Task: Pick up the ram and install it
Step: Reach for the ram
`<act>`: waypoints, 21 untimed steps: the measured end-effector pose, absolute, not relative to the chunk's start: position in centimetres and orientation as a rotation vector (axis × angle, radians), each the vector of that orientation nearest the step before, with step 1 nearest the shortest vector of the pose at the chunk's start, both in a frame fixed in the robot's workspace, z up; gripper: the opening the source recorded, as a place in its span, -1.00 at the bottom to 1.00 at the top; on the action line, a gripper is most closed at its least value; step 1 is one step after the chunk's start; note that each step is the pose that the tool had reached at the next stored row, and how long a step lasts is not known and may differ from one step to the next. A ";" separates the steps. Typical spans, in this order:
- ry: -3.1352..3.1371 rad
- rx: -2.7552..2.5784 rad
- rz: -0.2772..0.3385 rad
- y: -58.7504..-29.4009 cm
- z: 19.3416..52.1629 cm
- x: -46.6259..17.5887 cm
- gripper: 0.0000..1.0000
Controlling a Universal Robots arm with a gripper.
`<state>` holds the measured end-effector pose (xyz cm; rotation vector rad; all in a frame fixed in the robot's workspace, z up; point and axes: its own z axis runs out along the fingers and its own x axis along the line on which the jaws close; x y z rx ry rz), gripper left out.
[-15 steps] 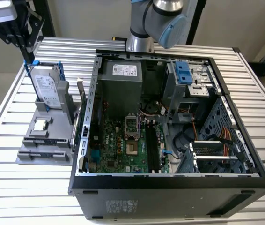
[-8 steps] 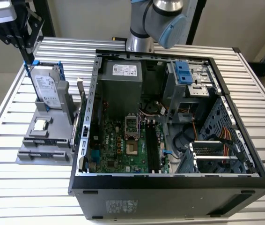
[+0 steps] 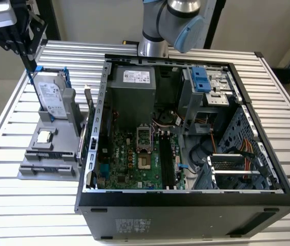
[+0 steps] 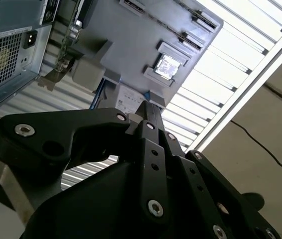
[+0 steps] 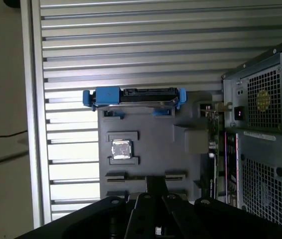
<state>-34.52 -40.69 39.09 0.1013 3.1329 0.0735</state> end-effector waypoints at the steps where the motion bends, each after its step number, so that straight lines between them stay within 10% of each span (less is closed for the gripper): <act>1: 3.133 0.101 0.073 -40.7 39.1 -34.5 -1.00; 21: 3.144 0.102 0.073 -42.4 39.0 -34.5 -1.00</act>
